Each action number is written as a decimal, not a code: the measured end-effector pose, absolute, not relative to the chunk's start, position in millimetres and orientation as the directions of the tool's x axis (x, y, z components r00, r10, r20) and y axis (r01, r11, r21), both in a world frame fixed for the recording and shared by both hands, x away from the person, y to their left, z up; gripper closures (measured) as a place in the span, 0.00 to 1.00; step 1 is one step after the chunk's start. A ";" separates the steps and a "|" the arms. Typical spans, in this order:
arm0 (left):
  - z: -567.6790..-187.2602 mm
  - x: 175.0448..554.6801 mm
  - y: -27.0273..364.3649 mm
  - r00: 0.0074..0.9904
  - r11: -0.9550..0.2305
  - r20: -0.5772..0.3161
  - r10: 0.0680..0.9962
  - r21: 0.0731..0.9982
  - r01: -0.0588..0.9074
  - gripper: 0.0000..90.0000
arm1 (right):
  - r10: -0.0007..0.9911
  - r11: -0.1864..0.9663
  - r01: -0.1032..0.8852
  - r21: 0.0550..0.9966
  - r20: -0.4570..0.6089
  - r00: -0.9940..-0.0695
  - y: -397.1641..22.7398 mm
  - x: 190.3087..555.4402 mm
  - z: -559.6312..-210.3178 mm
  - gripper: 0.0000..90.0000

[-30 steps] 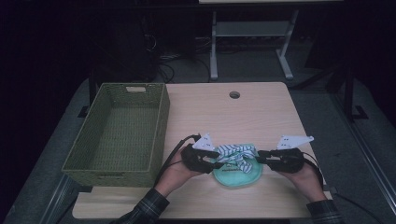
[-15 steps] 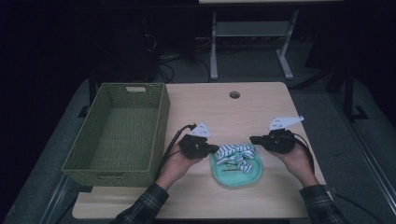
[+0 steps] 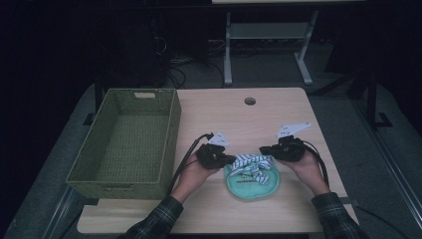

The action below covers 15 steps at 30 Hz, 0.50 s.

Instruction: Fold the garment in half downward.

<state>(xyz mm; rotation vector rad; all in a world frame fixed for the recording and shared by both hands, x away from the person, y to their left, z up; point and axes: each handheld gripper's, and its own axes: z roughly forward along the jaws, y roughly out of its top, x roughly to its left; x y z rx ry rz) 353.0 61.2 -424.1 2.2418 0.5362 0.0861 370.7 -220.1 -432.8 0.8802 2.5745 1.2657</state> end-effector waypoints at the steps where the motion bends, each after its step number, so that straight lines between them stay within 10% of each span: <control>1: -424.6 352.2 60.9 0.911 -0.590 -0.106 0.399 0.730 0.344 1.00 | 0.555 0.477 0.442 0.760 0.130 -0.822 -221.2 367.8 -433.6 1.00; 15: -429.8 342.4 53.8 0.928 -0.618 -0.114 0.354 0.717 0.323 0.99 | 0.512 0.472 0.436 0.766 0.165 -0.843 -227.5 346.3 -433.5 1.00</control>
